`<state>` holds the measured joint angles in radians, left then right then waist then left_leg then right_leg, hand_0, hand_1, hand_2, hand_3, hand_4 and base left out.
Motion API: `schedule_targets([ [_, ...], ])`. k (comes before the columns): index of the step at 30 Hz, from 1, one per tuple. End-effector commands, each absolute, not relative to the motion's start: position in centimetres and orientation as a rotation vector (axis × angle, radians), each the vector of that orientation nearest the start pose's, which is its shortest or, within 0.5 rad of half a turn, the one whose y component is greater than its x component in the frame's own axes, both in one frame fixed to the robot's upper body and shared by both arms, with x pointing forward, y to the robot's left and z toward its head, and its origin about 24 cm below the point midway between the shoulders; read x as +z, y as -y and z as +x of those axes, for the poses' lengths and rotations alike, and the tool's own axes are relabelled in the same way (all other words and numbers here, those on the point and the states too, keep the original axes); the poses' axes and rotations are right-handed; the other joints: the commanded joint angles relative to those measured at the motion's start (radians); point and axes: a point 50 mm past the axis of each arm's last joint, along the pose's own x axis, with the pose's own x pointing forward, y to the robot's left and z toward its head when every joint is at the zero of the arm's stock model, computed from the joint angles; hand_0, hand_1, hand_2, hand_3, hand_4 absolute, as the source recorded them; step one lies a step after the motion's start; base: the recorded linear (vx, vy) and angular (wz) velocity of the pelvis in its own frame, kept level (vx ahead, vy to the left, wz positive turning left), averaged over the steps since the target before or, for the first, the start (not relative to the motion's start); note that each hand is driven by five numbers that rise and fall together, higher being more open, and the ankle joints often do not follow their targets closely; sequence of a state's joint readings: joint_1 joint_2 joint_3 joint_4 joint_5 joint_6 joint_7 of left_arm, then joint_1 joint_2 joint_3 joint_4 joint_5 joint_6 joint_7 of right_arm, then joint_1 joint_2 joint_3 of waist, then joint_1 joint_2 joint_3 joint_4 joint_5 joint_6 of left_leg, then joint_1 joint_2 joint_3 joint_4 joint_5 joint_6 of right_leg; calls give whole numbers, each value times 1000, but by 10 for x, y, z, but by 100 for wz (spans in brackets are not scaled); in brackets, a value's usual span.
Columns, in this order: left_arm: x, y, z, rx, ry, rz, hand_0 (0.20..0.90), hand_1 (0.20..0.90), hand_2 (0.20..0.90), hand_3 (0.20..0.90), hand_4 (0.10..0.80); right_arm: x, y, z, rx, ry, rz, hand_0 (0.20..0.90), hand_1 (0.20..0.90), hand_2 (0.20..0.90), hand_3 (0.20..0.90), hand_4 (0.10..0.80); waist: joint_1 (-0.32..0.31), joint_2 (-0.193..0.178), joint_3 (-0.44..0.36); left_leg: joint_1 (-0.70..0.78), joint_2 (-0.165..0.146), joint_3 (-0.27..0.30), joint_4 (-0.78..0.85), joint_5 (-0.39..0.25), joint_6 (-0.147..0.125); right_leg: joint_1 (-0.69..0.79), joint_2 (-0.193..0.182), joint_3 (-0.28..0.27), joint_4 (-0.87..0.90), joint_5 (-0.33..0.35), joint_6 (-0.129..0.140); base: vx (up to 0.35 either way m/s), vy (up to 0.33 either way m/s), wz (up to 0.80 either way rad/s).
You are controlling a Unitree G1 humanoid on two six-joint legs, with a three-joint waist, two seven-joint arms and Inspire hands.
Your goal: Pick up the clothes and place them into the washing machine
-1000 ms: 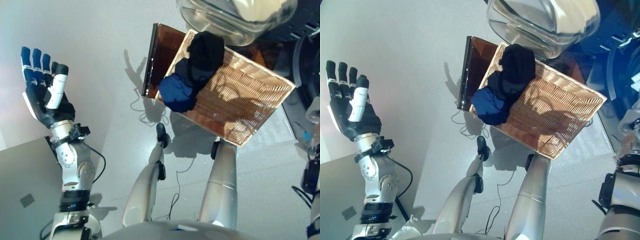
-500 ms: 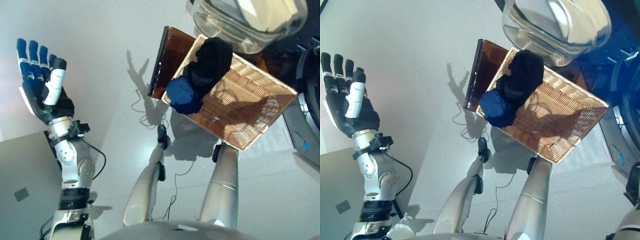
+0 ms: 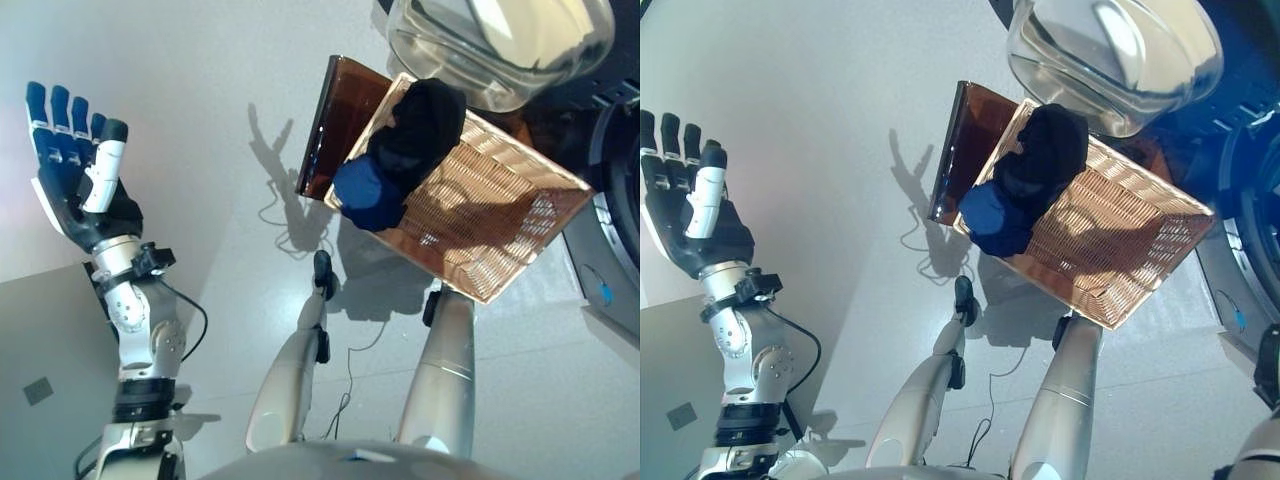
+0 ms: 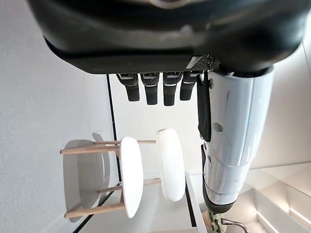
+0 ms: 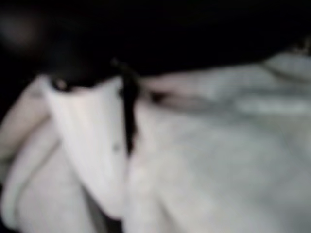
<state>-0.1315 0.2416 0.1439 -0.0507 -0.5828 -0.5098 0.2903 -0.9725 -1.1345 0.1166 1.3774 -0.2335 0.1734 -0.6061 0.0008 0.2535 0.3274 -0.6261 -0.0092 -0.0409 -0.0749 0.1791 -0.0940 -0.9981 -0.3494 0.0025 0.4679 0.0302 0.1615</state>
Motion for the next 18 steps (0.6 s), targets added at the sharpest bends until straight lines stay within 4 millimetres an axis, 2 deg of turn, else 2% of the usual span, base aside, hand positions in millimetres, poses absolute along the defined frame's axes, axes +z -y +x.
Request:
schedule_targets([
  [1, 164, -275, 221, 528, 903, -368, 900, 900, 900, 900, 800, 310, 486, 216, -1580, -114, -1306, 200, 200, 200, 200, 300, 15, -64, -56, 16, 21, -5, -12, -101, -106, 71, 41, 22, -104, 20, 26, -6, 14, -6],
  [5, 163, -279, 220, 541, 894, -360, 900, 900, 900, 900, 800, 306, 487, 214, -1575, -136, -1328, 200, 200, 200, 200, 300, 15, -47, -47, 11, 19, 10, -12, -99, -106, 57, 42, 39, -104, 21, 27, -8, 30, -13],
  [12, 159, -277, 218, 517, 878, -343, 900, 900, 900, 900, 800, 313, 490, 204, -1611, -144, -1382, 200, 200, 200, 200, 300, 19, -22, -37, 4, 25, 29, -12, -98, -105, 24, 47, 63, -95, 22, 33, 3, 5, -9],
  [13, 159, -276, 218, 518, 875, -347, 900, 900, 900, 900, 800, 311, 489, 206, -1607, -137, -1371, 645, 645, 645, 645, 618, 20, -20, -37, 5, 25, 30, -12, -99, -105, 21, 48, 66, -95, 22, 33, 12, -6, -6],
  [14, 159, -275, 219, 513, 876, -352, 900, 900, 900, 900, 800, 309, 489, 208, -1595, -139, -1357, 900, 900, 900, 900, 800, 19, -19, -35, 4, 25, 31, -12, -99, -105, 16, 50, 68, -92, 23, 33, 0, 0, 0],
  [18, 156, -276, 218, 534, 870, -360, 900, 900, 900, 900, 800, 309, 480, 219, -1577, -63, -1324, 900, 900, 900, 900, 800, 10, -12, -36, 9, 22, 36, -12, -103, -99, 14, 48, 72, -87, 21, 33, 0, 0, 0],
])
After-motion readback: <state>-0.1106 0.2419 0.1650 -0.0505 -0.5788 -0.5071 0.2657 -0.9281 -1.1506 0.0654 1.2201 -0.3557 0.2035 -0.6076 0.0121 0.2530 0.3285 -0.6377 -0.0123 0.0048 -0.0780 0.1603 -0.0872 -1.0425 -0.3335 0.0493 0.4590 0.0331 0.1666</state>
